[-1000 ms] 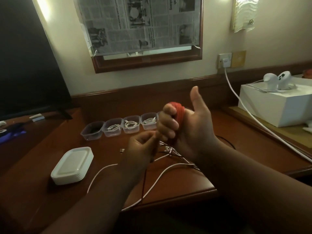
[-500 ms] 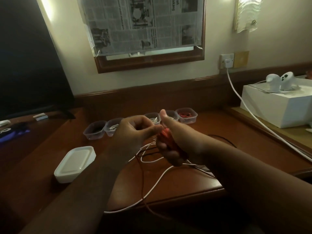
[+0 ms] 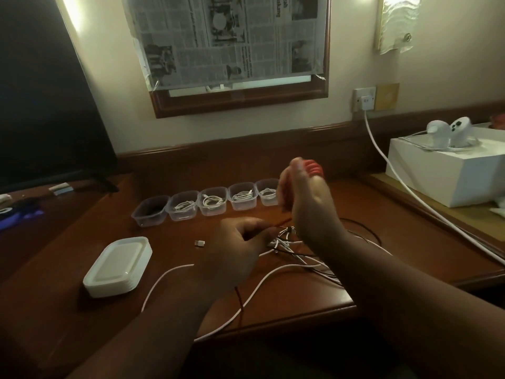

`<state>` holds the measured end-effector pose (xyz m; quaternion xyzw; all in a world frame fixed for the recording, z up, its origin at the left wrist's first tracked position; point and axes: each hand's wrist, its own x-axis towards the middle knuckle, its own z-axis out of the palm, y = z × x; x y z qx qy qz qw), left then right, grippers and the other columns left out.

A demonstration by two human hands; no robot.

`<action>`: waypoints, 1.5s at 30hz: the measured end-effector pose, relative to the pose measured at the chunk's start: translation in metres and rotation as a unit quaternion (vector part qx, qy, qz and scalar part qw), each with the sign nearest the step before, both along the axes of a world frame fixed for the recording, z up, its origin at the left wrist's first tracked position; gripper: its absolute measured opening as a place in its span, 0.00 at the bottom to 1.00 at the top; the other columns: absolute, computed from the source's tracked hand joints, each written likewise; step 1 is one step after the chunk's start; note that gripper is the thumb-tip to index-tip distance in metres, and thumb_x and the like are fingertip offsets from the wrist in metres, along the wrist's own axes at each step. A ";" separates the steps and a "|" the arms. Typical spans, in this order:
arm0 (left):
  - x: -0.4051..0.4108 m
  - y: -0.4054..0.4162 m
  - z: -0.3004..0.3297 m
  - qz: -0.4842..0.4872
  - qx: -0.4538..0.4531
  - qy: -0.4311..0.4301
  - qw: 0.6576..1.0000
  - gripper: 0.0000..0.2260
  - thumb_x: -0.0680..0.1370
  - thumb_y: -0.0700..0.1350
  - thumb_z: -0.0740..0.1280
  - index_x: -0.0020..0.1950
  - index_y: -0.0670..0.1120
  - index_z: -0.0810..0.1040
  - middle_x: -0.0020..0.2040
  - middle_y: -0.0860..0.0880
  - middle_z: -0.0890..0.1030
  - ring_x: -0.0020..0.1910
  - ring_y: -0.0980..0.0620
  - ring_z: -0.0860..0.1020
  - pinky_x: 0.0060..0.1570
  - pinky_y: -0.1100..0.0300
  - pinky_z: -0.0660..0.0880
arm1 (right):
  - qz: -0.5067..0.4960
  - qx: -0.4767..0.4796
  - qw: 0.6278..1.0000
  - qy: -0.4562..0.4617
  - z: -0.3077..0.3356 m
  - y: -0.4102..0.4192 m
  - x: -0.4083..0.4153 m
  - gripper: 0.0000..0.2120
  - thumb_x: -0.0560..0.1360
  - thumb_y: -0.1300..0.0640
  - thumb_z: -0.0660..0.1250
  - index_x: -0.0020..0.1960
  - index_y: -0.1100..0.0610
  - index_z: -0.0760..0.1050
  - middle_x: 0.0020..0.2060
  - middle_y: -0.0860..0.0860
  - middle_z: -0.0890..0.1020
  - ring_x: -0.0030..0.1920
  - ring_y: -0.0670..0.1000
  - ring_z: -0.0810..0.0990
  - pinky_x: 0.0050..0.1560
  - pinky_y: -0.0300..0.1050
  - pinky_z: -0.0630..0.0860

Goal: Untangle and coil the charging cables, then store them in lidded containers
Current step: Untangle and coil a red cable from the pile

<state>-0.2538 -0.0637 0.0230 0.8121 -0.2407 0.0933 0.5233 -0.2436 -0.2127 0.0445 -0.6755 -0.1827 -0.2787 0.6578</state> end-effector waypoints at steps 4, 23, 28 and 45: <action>0.012 0.015 0.016 0.045 0.050 -0.119 0.991 0.06 0.73 0.50 0.75 0.44 0.48 0.85 0.36 0.48 0.84 0.37 0.48 0.82 0.39 0.48 0.80 | -0.058 -0.241 0.964 0.092 -0.013 0.001 0.005 0.30 0.77 0.32 0.52 0.30 0.54 0.69 0.23 0.47 0.68 0.25 0.46 0.65 0.28 0.45 0.65; 0.010 0.001 -0.017 0.020 -0.131 0.124 0.983 0.10 0.78 0.49 0.68 0.44 0.45 0.84 0.24 0.56 0.71 0.24 0.59 0.65 0.27 0.66 0.62 | 0.330 0.331 0.856 0.222 0.022 -0.001 -0.012 0.22 0.80 0.43 0.53 0.33 0.55 0.67 0.23 0.50 0.64 0.23 0.49 0.65 0.27 0.42 0.65; 0.009 0.010 -0.017 -0.005 -0.096 0.112 0.989 0.12 0.77 0.49 0.67 0.48 0.41 0.83 0.26 0.58 0.75 0.25 0.62 0.69 0.28 0.70 0.65 | 0.391 0.307 0.844 0.202 0.021 -0.004 -0.018 0.19 0.78 0.48 0.55 0.31 0.54 0.65 0.20 0.48 0.63 0.21 0.48 0.64 0.25 0.41 0.63; 0.002 0.009 -0.008 -0.056 0.119 -0.014 0.991 0.08 0.80 0.46 0.67 0.54 0.48 0.85 0.43 0.56 0.85 0.43 0.61 0.80 0.43 0.64 0.75 | 0.119 0.030 0.985 0.119 0.006 0.011 -0.017 0.19 0.83 0.50 0.53 0.39 0.59 0.69 0.24 0.51 0.69 0.25 0.49 0.67 0.27 0.40 0.67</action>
